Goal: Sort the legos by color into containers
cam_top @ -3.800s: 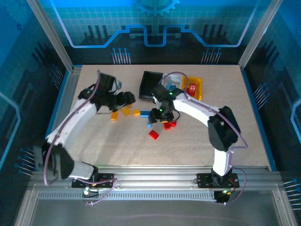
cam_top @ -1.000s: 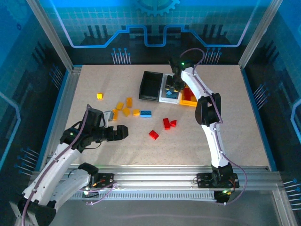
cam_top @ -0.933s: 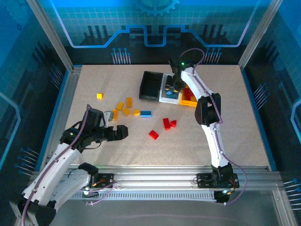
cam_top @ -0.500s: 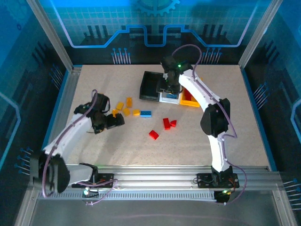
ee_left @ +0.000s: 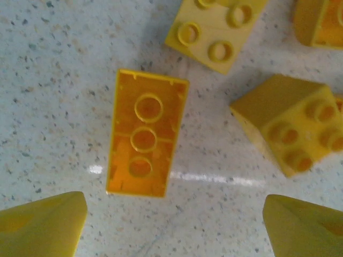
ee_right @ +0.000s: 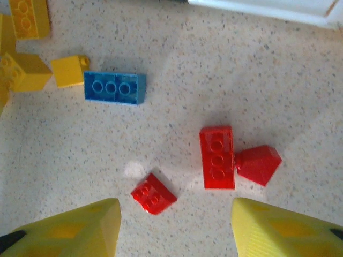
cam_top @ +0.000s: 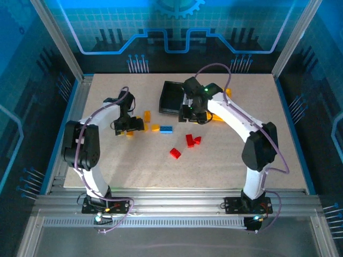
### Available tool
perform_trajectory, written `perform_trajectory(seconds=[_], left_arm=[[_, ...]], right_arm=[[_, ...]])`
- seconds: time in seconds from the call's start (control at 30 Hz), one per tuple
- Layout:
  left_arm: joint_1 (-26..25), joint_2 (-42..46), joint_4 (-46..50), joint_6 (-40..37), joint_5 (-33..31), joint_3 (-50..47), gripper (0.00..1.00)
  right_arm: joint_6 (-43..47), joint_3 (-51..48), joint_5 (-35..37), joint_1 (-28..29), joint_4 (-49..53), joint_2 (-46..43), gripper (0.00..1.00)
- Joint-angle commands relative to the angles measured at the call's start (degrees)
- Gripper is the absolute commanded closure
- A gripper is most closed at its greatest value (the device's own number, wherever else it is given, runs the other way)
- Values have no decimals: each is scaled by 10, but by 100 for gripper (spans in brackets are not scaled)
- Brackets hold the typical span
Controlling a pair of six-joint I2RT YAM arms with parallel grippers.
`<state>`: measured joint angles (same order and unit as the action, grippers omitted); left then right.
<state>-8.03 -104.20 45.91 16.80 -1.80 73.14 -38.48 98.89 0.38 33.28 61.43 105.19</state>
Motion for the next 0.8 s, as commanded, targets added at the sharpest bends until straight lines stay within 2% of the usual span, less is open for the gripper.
perform_trajectory(seconds=[0.0,0.1,0.37,0.5,0.77], left_arm=[[5,-21,4,-29,-31,29,16],[7,-47,0,-33,-34,40,17],[16,-100,-10,-39,-31,67,29],[17,-116,-3,-47,-39,80,29],[22,-91,-2,-44,-34,60,27]], right_arm=[[-15,-35,-6,5,-4,-42,42],[-17,-67,-5,4,-3,-62,42],[-29,-110,-2,3,-3,-101,42],[-33,-128,2,3,0,-117,42],[-46,-163,-2,10,-17,-128,42]])
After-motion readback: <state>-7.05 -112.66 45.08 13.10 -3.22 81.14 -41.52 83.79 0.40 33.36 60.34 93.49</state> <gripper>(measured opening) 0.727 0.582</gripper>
